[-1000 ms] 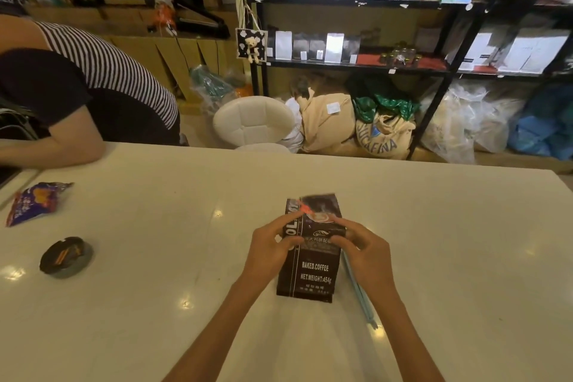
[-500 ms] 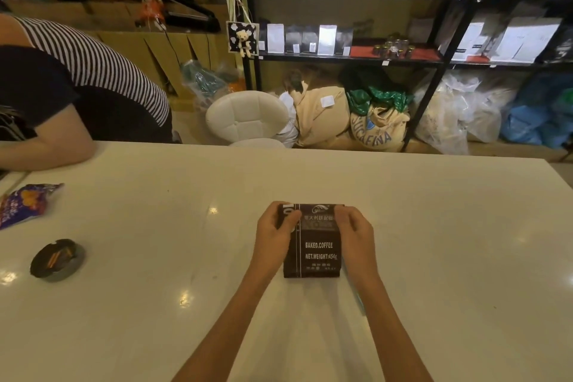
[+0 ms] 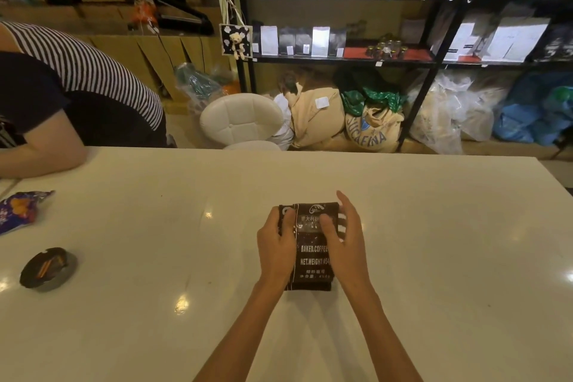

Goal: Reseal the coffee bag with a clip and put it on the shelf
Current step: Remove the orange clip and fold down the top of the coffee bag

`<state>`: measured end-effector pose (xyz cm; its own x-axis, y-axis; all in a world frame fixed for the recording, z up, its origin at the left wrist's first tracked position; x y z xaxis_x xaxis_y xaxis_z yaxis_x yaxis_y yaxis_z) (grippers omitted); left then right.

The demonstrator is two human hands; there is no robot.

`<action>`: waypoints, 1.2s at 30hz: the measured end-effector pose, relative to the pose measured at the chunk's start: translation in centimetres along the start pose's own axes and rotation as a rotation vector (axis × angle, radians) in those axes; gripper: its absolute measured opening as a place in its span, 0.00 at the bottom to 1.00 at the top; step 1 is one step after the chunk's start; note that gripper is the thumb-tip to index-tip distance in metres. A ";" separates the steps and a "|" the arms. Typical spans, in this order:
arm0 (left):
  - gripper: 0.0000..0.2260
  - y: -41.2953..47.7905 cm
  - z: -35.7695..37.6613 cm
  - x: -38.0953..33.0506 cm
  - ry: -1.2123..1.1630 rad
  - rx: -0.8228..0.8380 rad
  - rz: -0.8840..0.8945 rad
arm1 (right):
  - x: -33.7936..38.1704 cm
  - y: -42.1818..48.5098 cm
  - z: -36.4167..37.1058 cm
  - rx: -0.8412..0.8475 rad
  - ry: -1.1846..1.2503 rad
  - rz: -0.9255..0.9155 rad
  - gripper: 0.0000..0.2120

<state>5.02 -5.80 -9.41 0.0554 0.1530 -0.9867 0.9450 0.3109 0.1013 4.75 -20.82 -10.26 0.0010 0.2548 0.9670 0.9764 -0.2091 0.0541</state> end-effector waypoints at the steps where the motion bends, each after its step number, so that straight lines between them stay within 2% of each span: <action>1: 0.11 -0.3 0.0 0.0 0.024 0.014 0.024 | 0.7 0.2 -0.2 0.025 0.017 -0.048 0.16; 5: 0.10 -1.5 0.3 0.3 0.048 0.164 0.061 | 3.5 0.6 -0.4 0.114 -0.104 -0.177 0.02; 8: 0.09 -1.6 0.2 0.0 -0.040 0.264 0.037 | 3.4 0.3 -0.4 0.130 -0.184 -0.185 0.03; 10: 0.07 -1.6 -0.2 -0.3 -0.043 0.180 0.023 | 3.3 0.1 -0.2 0.133 -0.225 -0.180 0.03; 13: 0.12 -1.7 -0.3 -0.9 -0.066 0.065 0.009 | 3.2 0.0 0.0 0.148 -0.206 -0.150 0.03; 16: 0.15 -1.5 -0.7 -1.3 -0.090 0.011 0.017 | 2.9 0.0 -0.7 0.148 -0.219 -0.127 0.03; 19: 0.18 -1.4 -1.2 -1.2 -0.104 -0.029 -0.001 | 2.8 -0.3 -1.9 0.123 -0.330 -0.164 0.04; 22: 0.15 -1.5 -1.3 -1.1 -0.107 -0.043 -0.021 | 2.5 -0.3 -3.3 0.113 -0.344 -0.144 0.04; 25: 0.16 -1.8 -0.4 -1.0 -0.093 -0.035 -0.027 | 1.3 0.2 -5.5 0.049 -0.283 -0.063 0.05; 31: 0.13 -2.3 1.5 -0.4 -0.115 -0.026 -0.068 | -1.5 -1.9 -5.0 -0.278 0.096 0.181 0.11; 34: 0.04 -3.5 2.4 0.2 -0.174 0.152 -0.063 | -1.0 -1.9 -4.4 -0.415 0.168 0.212 0.13; 36: 0.14 -4.2 2.9 1.0 -0.156 0.218 -0.127 | -0.4 -1.5 -4.0 -0.414 0.192 0.225 0.14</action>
<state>2.03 -9.73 -11.15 -0.0344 -0.0256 -0.9991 0.9936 0.1068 -0.0369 2.46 -24.36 -9.71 0.1234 -0.0091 0.9923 0.7890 -0.6055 -0.1037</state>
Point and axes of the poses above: each hand's wrist, its own y-axis towards the middle knuckle, its own z-axis out of the palm, x = y × z, the point moved 5 cm from there along y, towards the middle knuckle, and after that the axes turned 1 degree about -x, right-handed, at the moved point
